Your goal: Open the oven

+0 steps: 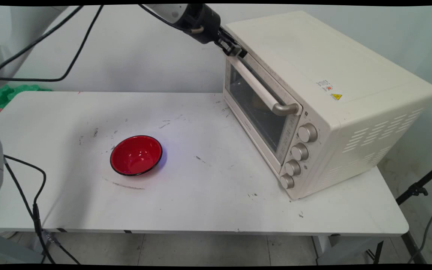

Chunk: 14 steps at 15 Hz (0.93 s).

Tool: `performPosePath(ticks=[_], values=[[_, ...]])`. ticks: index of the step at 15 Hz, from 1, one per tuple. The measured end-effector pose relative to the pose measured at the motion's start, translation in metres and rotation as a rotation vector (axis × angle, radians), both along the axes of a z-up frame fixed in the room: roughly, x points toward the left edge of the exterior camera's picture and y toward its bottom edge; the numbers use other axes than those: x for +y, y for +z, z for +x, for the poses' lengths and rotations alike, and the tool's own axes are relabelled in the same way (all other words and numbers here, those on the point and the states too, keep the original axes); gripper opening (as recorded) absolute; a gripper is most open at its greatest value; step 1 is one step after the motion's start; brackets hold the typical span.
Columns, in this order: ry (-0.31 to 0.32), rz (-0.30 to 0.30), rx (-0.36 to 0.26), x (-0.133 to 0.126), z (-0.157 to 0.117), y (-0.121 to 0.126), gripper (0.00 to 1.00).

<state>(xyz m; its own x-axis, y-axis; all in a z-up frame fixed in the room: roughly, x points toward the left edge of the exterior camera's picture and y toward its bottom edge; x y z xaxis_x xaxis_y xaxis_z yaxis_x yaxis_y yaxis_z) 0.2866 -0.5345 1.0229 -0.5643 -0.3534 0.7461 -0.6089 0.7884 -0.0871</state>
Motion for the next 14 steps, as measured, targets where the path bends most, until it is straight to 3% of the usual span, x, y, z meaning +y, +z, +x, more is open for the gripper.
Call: performPosePath(ticks=[14], values=[[-0.009,0.028,-0.031,0.002,-0.009,-0.021,0.0]])
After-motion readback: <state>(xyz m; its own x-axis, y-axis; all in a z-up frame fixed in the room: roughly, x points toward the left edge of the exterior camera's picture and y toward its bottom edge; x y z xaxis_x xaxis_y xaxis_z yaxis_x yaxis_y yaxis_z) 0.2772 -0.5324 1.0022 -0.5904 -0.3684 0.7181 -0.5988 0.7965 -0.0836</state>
